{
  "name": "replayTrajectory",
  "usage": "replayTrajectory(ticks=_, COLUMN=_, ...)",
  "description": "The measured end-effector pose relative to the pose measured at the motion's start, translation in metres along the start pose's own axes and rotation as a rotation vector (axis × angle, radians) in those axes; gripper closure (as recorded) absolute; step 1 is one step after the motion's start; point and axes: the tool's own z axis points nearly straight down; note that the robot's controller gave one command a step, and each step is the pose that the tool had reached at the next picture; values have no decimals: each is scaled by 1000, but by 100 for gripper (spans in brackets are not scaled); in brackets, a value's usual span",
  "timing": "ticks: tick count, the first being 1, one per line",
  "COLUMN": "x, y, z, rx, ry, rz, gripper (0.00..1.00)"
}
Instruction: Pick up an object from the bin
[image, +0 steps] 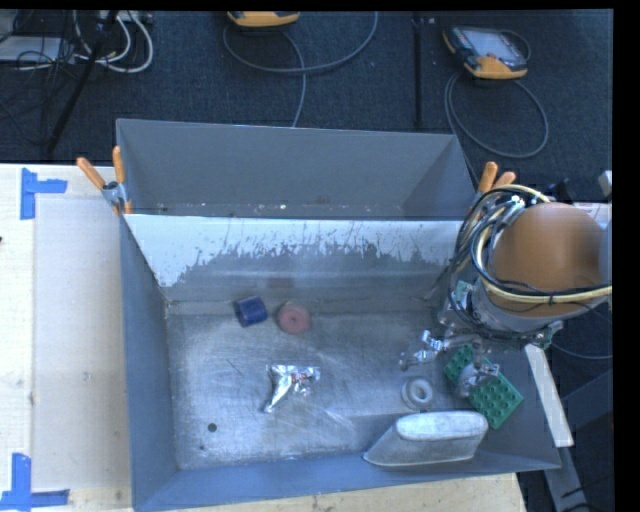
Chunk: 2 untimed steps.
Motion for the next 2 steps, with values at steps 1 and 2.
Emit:
replayTrajectory(ticks=1, x=1, y=1, z=-10, rx=-23, ry=-8, rz=-497, gripper=0)
replayTrajectory(ticks=2, x=-10, y=-39, z=-38, rx=-12, ry=-1, rz=-659, gripper=0)
